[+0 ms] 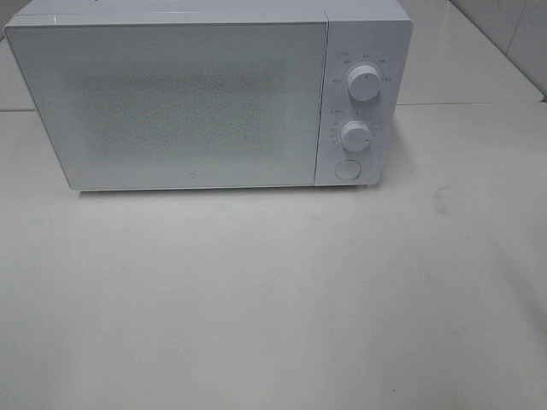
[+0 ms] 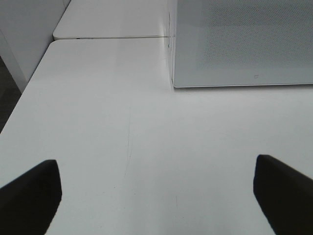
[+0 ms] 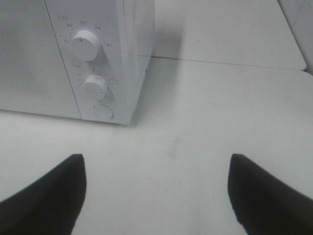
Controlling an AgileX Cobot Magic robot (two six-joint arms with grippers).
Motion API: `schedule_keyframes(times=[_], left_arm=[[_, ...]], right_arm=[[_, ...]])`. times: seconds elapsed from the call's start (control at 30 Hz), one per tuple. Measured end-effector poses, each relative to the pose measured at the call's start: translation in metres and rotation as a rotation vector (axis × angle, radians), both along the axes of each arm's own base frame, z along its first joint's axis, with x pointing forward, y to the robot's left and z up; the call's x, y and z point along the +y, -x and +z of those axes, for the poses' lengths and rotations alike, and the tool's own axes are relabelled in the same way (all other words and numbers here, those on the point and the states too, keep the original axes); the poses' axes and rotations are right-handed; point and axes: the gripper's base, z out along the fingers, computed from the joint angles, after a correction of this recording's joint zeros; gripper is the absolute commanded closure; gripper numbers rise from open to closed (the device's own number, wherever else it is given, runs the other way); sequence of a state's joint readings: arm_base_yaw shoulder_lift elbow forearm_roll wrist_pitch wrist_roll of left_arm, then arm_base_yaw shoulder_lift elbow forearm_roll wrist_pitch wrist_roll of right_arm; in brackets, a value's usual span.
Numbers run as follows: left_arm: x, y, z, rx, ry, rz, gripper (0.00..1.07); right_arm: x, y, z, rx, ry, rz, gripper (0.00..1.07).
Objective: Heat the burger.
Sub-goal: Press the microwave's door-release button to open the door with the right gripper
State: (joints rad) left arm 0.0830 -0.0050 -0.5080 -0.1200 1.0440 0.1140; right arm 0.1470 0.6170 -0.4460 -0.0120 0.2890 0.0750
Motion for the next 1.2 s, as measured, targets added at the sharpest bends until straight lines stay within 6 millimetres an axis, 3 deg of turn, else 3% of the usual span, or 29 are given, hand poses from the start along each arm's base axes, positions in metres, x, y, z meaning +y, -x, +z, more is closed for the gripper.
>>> schedule_keyframes(times=[0.43, 0.53, 0.87, 1.2], left_arm=[[0.000, 0.000, 0.000, 0.000, 0.000, 0.000, 0.07], [0.000, 0.000, 0.000, 0.000, 0.000, 0.000, 0.07], [0.000, 0.000, 0.000, 0.000, 0.000, 0.000, 0.07], [0.000, 0.000, 0.000, 0.000, 0.000, 0.000, 0.07]], right_arm=[[0.008, -0.053, -0.015, -0.048, -0.009, 0.003, 0.31], [0.010, -0.064, -0.027, -0.080, 0.013, 0.020, 0.31], [0.011, -0.073, -0.062, -0.190, 0.000, 0.011, 0.31], [0.007, -0.074, -0.100, -0.188, 0.007, -0.095, 0.31]])
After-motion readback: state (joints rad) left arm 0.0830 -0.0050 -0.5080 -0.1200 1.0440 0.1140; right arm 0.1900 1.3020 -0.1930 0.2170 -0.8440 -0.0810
